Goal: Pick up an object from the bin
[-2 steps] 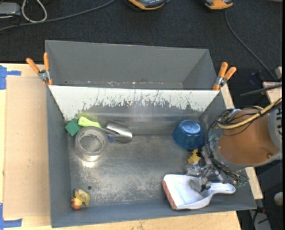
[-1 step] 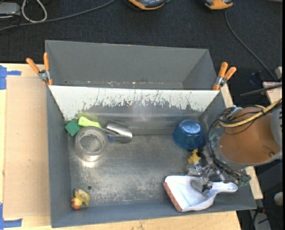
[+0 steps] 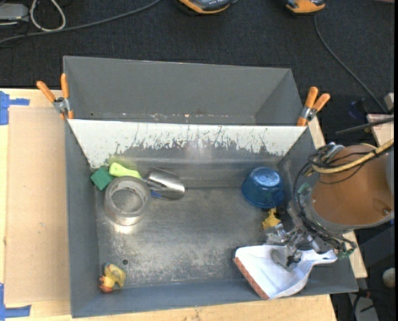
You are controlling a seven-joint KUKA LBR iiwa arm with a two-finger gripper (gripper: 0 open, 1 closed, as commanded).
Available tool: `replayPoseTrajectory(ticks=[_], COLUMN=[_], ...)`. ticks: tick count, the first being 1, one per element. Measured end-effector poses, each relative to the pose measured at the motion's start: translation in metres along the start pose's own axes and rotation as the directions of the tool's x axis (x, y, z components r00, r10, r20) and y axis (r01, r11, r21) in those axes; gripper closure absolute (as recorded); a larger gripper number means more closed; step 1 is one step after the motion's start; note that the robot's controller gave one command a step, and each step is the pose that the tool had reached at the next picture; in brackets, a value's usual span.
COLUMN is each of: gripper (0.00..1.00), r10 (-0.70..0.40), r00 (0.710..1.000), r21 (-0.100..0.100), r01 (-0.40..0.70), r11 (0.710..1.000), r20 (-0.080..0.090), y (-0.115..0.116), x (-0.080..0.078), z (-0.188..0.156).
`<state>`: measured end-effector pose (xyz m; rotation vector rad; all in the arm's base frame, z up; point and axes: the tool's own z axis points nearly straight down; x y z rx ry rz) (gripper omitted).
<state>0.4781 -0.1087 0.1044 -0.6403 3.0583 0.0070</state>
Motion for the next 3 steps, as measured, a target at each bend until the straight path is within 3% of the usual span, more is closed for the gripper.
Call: replayPoseTrajectory(ticks=[3], gripper=[1.00], r10=[0.004], r00=[1.000], r21=[-0.007], r01=[-0.004], r11=[1.000], r20=[-0.004], y=[0.004], x=[-0.001], z=[-0.035])
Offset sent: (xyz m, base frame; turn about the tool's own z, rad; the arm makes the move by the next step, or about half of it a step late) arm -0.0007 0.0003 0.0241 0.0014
